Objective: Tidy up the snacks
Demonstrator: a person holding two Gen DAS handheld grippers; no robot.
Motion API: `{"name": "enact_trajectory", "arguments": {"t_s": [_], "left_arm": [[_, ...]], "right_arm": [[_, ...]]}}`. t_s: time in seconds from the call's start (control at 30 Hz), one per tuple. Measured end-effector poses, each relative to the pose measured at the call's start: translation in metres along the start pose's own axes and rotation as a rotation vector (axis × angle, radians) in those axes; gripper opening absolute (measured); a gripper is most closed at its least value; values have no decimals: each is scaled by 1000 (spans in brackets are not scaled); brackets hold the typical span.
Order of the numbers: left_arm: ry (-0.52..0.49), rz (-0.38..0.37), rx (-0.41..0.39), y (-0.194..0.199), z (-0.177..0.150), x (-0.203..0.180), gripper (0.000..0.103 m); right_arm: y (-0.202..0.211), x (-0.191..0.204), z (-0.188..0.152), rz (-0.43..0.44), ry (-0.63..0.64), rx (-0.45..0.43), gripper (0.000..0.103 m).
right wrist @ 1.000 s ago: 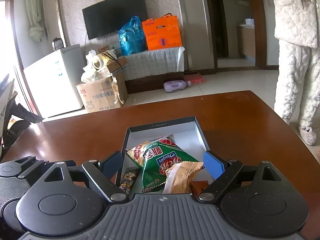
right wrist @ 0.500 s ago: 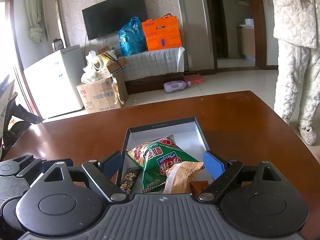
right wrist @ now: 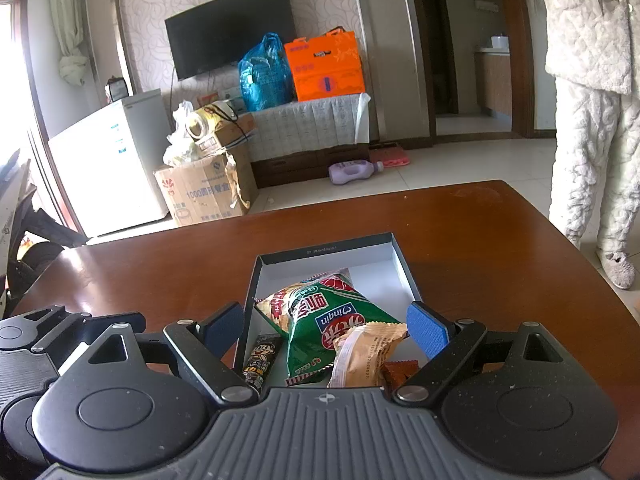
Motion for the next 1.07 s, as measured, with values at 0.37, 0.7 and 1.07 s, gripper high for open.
{"name": "enact_trajectory", "arguments": {"t_s": [0.37,0.7,1.07], "left_arm": [[-8,13,-13,5,0,-2,95],[-30,24,-24,7,0,-5,95],[-54,24,-32,9,-4,-10,95]], "right_arm": [[1,1,0,1,2,0,89],[1,1,0,4,4,-1,89],[1,0,-1,2,3,0,89]]}}
Point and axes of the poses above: each gripper's, at about its wrist camera, not at the fingertips, and y roughly against the way its jaws point, x to its left, z to its top, the point moved 3 cm from there along -y, roughly the way its jaws point, and after that the axes turned 3 degrees about z, right-handed, at the moved point
